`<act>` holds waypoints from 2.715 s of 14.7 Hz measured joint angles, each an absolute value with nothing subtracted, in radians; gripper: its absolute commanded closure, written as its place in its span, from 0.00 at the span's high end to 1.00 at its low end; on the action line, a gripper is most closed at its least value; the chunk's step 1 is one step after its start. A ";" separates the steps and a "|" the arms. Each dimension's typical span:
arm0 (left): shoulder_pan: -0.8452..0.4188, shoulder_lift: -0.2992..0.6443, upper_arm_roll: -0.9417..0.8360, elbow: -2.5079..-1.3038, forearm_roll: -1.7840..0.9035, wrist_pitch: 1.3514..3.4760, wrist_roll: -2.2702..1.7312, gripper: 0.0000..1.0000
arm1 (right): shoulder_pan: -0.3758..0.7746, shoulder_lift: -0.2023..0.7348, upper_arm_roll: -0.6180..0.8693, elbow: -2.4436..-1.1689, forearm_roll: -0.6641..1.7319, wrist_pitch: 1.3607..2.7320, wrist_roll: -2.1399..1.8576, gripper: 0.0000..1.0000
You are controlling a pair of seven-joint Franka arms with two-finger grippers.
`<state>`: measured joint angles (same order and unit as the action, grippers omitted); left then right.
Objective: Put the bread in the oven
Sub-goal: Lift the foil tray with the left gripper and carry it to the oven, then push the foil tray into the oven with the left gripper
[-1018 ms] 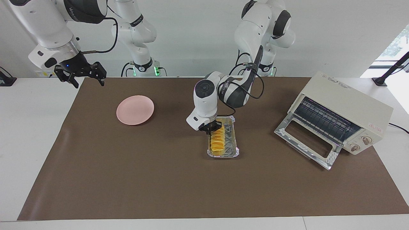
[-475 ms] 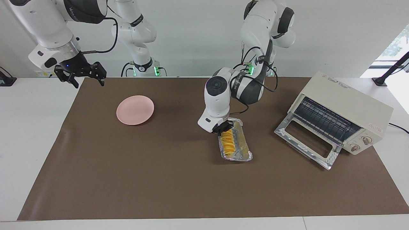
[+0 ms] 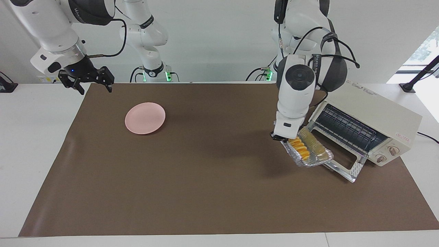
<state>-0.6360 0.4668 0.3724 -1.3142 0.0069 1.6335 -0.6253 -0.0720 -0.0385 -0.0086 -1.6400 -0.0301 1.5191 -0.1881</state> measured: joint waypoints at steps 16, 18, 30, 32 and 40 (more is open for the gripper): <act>-0.441 0.401 0.454 -1.543 0.007 1.677 -0.645 0.00 | -0.072 -0.039 -0.009 -1.640 -0.030 1.519 -0.188 1.00; -0.440 0.394 0.454 -1.554 0.007 1.677 -0.660 0.00 | -0.072 -0.039 -0.009 -1.640 -0.030 1.519 -0.188 1.00; -0.440 0.377 0.477 -1.597 0.033 1.676 -0.667 0.00 | -0.072 -0.039 -0.009 -1.640 -0.030 1.519 -0.188 1.00; -0.440 0.376 0.478 -1.603 0.033 1.676 -0.667 0.00 | -0.072 -0.039 -0.009 -1.640 -0.030 1.519 -0.188 1.00; -0.438 0.376 0.489 -1.610 0.039 1.690 -0.667 0.62 | -0.072 -0.039 -0.009 -1.640 -0.030 1.519 -0.188 1.00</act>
<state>-0.4380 0.3756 0.4890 -1.6100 0.0393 1.6904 -0.6666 -0.0720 -0.0386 -0.0086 -1.6400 -0.0301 1.5191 -0.1881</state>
